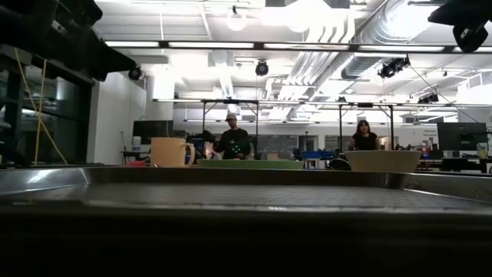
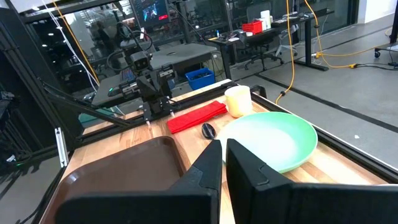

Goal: Set up tray
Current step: Put the orange mug on the brown serving tray

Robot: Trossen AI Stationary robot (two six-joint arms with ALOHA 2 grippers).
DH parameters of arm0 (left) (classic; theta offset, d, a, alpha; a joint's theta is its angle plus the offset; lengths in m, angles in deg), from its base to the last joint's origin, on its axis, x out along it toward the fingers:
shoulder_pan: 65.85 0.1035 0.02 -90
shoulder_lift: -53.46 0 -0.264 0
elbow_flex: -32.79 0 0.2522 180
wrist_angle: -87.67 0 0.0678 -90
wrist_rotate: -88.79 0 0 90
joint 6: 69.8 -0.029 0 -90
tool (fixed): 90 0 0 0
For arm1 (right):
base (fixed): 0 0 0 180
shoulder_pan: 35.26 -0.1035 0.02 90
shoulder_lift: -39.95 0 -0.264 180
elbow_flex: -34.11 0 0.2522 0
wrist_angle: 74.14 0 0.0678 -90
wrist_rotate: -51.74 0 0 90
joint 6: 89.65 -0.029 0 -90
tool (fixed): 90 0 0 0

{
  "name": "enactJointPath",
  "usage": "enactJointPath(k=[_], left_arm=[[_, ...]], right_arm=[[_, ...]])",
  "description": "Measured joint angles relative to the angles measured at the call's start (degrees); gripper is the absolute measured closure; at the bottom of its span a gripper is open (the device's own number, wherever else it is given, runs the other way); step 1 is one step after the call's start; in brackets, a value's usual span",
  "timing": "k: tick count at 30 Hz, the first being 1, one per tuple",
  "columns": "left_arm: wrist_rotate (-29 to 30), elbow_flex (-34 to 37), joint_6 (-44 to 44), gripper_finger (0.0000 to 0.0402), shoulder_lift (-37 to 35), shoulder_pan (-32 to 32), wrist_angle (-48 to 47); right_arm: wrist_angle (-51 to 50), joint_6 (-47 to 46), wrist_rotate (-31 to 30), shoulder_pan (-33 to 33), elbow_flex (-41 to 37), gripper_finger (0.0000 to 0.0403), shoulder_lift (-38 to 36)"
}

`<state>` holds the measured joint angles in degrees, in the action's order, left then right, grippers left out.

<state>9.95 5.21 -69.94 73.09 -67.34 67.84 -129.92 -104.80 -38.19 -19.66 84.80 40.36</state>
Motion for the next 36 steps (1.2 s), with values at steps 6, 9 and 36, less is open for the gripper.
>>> enactJointPath(k=[6, 9, 36], left_arm=[[0.0, 0.0, -1.7, 0.0339, 0.0, 0.0, 5.8], [0.8, -1.7, -7.3, 0.0339, 0.0, 0.0, 10.2], [11.4, -54.8, -10.7, 0.0339, 22.2, 16.1, -46.4]], right_arm=[[0.0, 0.0, 0.0, 0.0, 0.0, 0.0403, 0.0], [0.0, 0.0, -0.1, 0.0, 0.0, 0.0403, 0.0], [14.8, -7.0, -7.8, 0.0, 0.0, 0.0403, 0.5]])
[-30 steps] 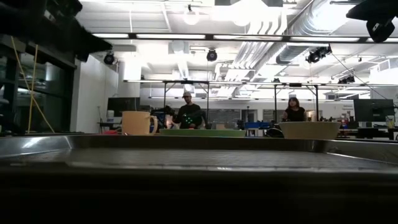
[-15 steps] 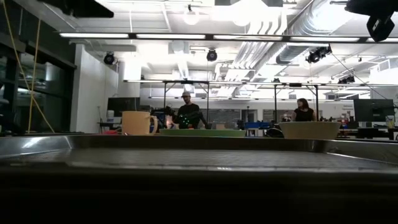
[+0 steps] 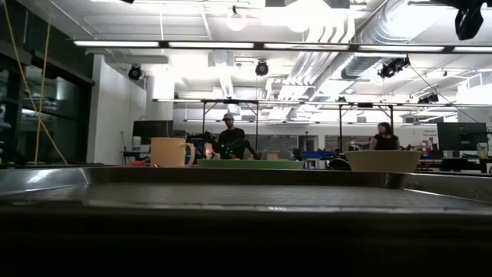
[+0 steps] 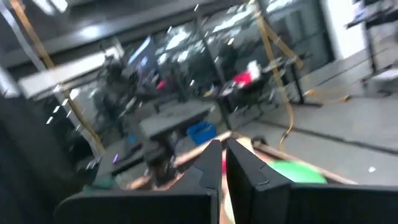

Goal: Set up tray
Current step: Put the orange mug on the brown serving tray

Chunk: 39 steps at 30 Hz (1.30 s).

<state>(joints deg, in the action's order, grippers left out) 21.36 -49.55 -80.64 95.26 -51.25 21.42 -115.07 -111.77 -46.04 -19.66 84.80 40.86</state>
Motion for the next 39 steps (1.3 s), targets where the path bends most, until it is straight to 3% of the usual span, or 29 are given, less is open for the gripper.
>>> enactJointPath(k=[4, 9, 14, 18, 21, 27, 34, 39], left_arm=[[-6.6, -2.5, -3.7, 0.0339, 3.0, 10.3, -1.9], [-15.5, -2.7, -7.8, 0.0339, 2.3, 21.0, 2.9], [-23.5, -2.7, -8.9, 0.0339, -0.6, 28.4, 5.2], [-24.8, -2.7, -9.3, 0.0339, -2.9, 31.5, 3.4], [-25.1, -2.7, -9.9, 0.0339, -4.3, 32.4, 2.3], [-25.9, -2.7, -9.9, 0.0339, -5.6, 32.3, 2.3], [-28.2, -2.7, -10.2, 0.0339, -5.6, 32.3, 2.4], [-28.2, -2.7, -10.4, 0.0339, -5.6, 32.3, 2.4]], right_arm=[[5.1, 1.2, -2.5, 0.0, 0.0, 0.0403, 2.0], [10.3, 1.6, -2.0, 0.0, 0.0, 0.0403, 9.0], [20.3, 5.2, -0.6, 0.0, 0.0, 0.0403, 20.5], [31.2, 8.5, 3.9, 0.0, 0.8, 0.0403, 32.0], [33.3, 9.6, 4.2, 0.1, 4.1, 0.0403, 41.6], [29.6, 10.9, 3.7, 1.7, 17.8, 0.0402, 61.2], [8.6, 23.7, 4.2, 2.8, 43.7, 0.0402, 81.0], [1.1, 23.5, 6.0, 4.4, 57.3, 0.0395, 93.6]])
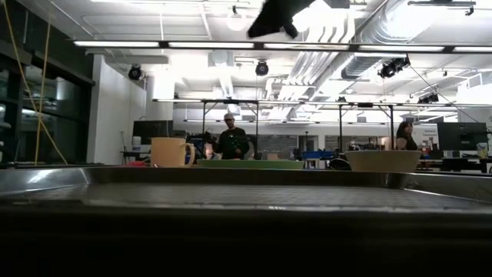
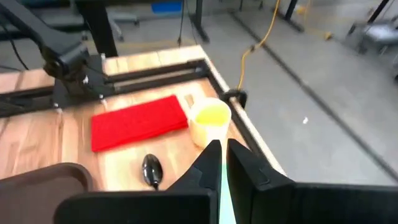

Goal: Set up tray
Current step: Put the orange mug on the brown serving tray

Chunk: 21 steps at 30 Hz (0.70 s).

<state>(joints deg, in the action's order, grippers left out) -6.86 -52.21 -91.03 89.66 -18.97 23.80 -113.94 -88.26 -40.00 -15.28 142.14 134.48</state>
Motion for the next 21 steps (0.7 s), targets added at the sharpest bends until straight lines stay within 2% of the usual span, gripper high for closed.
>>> enactJointPath(k=[5, 15, 18, 21], left_arm=[[-1.8, 0.0, -0.7, 0.0339, 0.0, 0.0, 0.0], [-4.5, 0.0, -1.1, 0.0339, 0.0, 0.0, -0.9], [-4.5, 0.0, -1.7, 0.0339, 0.0, 0.0, -1.2], [-4.5, 0.0, -2.5, 0.0339, 0.0, 0.0, -1.5]], right_arm=[[-0.2, -1.4, 2.1, 0.8, 8.1, 0.0335, 11.2], [4.1, -7.6, 8.2, 1.8, 14.9, 0.0134, 27.4], [8.2, -8.5, 8.3, 1.9, 15.6, 0.0105, 30.4], [11.1, -8.9, 8.4, 1.8, 16.2, 0.0099, 32.3]])
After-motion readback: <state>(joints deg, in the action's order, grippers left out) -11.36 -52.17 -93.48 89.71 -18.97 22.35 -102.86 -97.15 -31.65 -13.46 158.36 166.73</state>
